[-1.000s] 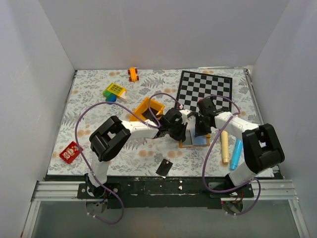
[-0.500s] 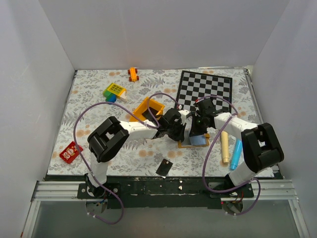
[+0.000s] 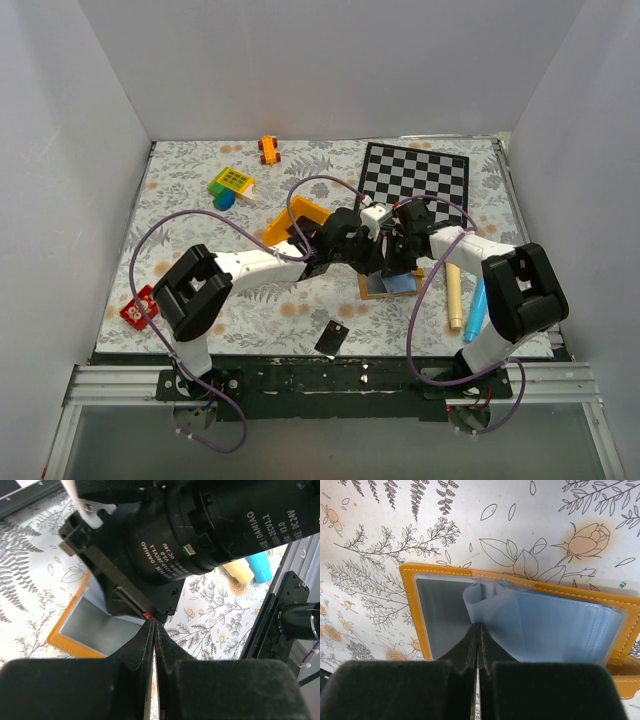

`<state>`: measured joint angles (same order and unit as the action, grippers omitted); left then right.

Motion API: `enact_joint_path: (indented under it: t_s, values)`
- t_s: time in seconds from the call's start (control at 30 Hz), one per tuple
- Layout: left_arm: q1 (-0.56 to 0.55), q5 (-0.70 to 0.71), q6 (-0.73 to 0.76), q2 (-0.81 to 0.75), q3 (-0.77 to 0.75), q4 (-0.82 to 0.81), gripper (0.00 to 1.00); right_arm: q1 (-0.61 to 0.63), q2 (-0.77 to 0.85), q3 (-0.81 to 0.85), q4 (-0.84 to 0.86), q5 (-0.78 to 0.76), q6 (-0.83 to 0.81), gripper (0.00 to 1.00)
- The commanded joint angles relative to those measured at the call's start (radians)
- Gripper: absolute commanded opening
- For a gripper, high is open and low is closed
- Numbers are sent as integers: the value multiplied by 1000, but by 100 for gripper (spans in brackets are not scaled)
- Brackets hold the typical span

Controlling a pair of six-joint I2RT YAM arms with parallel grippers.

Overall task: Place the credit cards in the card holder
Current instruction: Turn over the card slot in the card holder.

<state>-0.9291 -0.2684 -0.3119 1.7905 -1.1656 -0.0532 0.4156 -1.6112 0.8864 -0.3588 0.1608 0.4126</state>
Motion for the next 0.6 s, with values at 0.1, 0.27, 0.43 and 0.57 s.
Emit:
enact_joint_path:
  t_s: [0.1,0.27,0.43,0.57]
  values:
    - [-37,-9,13,55,29,-77,0,6,-12,13,-6,-24,-3,1]
    - [-54,82,-30,64,110,-193,0,5,-16,14,4,5,17,1]
    - [-71,168,-121,43,207,-375,0,5,-30,17,14,32,31,1]
    - [-102,300,-182,46,242,-442,0,5,-32,19,11,31,31,1]
